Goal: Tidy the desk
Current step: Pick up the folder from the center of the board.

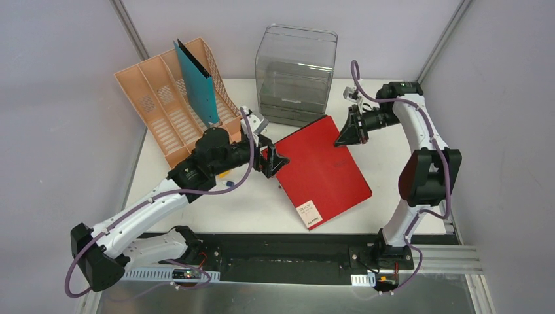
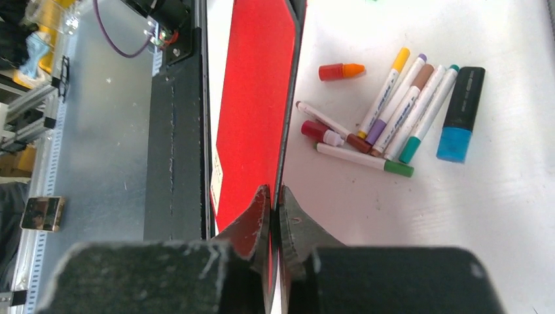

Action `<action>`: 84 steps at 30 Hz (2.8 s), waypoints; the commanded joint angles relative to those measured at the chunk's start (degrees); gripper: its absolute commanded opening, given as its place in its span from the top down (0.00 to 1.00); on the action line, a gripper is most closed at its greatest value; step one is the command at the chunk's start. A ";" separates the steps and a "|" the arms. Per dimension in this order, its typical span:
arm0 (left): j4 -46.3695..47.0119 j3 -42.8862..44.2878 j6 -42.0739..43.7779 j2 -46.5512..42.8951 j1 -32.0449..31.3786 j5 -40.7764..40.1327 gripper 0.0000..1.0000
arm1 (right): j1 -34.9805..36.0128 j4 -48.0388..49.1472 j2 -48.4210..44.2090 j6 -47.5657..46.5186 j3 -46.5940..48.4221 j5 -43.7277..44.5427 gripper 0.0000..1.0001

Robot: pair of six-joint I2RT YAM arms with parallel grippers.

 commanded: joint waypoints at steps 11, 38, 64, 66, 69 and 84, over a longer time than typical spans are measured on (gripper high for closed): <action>10.59 6.47 6.46 6.96 3.12 11.67 0.01 | 8.99 -8.50 -1.26 -3.88 18.78 23.17 1.00; 38.11 6.44 1.77 33.45 9.41 40.39 0.51 | 19.13 -7.45 -3.38 -1.16 19.59 33.96 1.00; 51.22 -6.35 4.77 28.31 9.31 28.45 1.00 | -2.65 14.92 -18.61 22.41 5.60 10.73 0.10; 51.83 -6.99 5.08 27.60 9.31 27.90 1.00 | -7.61 19.35 -21.28 27.85 3.55 7.23 0.08; 52.48 -7.65 5.17 26.72 9.29 27.09 1.00 | -14.32 26.74 -25.11 37.30 -1.84 0.69 0.06; 48.19 -7.42 8.82 18.01 3.77 21.05 1.00 | -25.04 83.76 -38.06 87.33 -34.90 -9.34 0.06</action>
